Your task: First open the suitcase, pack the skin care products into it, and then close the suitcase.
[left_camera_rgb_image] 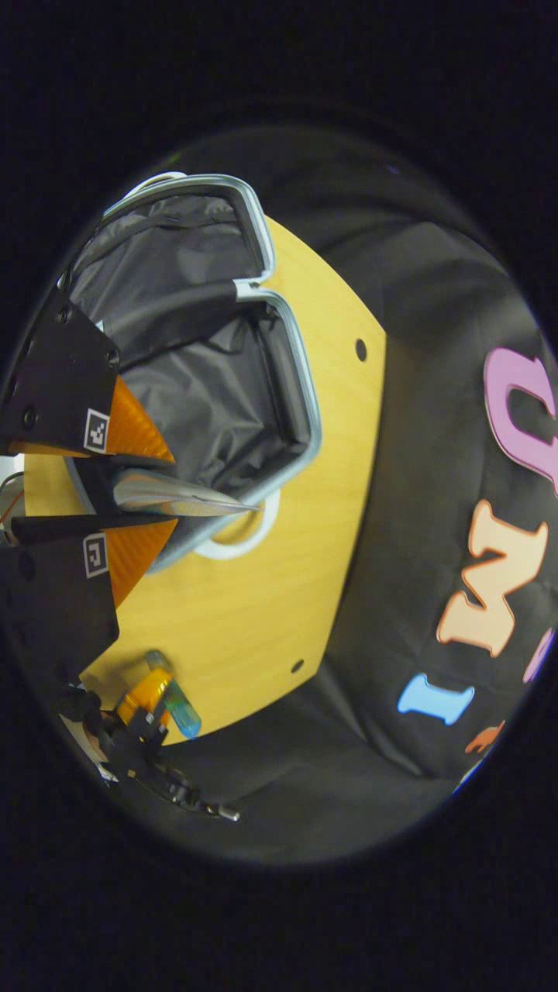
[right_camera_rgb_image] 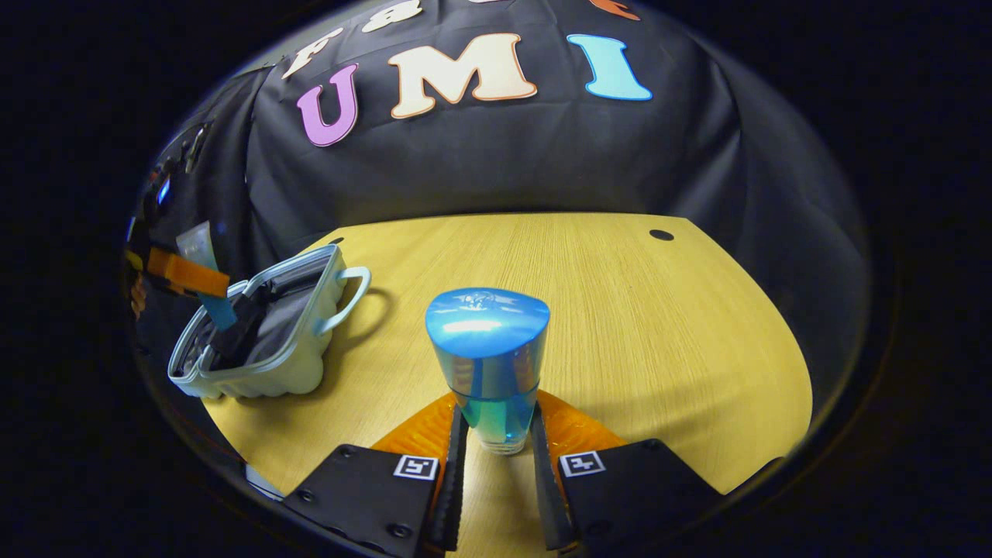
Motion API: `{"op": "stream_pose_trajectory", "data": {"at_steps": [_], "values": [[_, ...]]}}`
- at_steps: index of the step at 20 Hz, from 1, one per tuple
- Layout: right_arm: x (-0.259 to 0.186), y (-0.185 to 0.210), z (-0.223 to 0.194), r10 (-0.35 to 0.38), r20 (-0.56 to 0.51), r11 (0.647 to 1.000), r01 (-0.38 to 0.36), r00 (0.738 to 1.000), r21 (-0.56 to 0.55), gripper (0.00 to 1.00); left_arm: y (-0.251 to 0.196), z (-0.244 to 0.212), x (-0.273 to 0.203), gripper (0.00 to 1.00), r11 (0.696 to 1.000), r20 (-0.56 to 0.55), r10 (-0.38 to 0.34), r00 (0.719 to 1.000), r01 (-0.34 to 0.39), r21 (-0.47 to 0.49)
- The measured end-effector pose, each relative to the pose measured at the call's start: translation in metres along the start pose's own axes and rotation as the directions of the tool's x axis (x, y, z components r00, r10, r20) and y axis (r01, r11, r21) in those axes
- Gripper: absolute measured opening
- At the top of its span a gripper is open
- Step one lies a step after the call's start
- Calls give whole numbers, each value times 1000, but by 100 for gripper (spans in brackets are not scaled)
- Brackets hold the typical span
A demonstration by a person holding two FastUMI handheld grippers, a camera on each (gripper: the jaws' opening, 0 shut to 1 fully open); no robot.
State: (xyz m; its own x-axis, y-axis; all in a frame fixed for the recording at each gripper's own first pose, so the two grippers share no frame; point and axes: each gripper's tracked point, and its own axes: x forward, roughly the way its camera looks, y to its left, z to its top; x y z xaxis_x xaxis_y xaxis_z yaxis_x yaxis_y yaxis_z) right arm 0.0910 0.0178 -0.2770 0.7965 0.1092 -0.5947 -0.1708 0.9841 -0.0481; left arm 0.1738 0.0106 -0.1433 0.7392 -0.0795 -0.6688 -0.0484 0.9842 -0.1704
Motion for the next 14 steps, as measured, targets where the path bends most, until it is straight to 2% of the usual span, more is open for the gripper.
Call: {"op": "stream_pose_trajectory", "data": {"at_steps": [1, 2, 3, 4, 7, 9, 11, 14], "values": [[-4, 5, 5, 8, 1, 1000, -8, 1000, 7, 46, 7, -8, 4, 23, 1000, -41, -1, 999, 1, -15], [-9, 13, 13, 22, 7, 1000, -22, 1000, 14, 40, 12, -18, 10, 23, 1000, -86, -4, 996, 2, -29], [-13, 21, 20, 36, 18, 999, -36, 999, 19, 42, 15, -25, 14, 23, 1000, -121, -6, 993, 3, -28], [-18, 30, 27, 49, 26, 999, -49, 998, 15, 40, 19, -33, 17, 23, 1000, -153, -6, 988, 2, -27], [-29, 62, 49, 93, 53, 995, -94, 994, 13, 42, 22, -48, 27, 23, 999, -217, -24, 976, 17, -35], [-34, 90, 61, 149, 66, 988, -151, 987, 33, 39, 25, -53, 31, 23, 999, -238, -36, 970, 26, -47], [-38, 121, 71, 206, 69, 977, -209, 976, 36, 42, 30, -56, 34, 25, 999, -253, -33, 967, 22, -45], [-38, 165, 85, 280, 71, 960, -281, 957, -6, 42, 38, -57, 34, 29, 999, -251, -29, 968, 21, -35]]}}
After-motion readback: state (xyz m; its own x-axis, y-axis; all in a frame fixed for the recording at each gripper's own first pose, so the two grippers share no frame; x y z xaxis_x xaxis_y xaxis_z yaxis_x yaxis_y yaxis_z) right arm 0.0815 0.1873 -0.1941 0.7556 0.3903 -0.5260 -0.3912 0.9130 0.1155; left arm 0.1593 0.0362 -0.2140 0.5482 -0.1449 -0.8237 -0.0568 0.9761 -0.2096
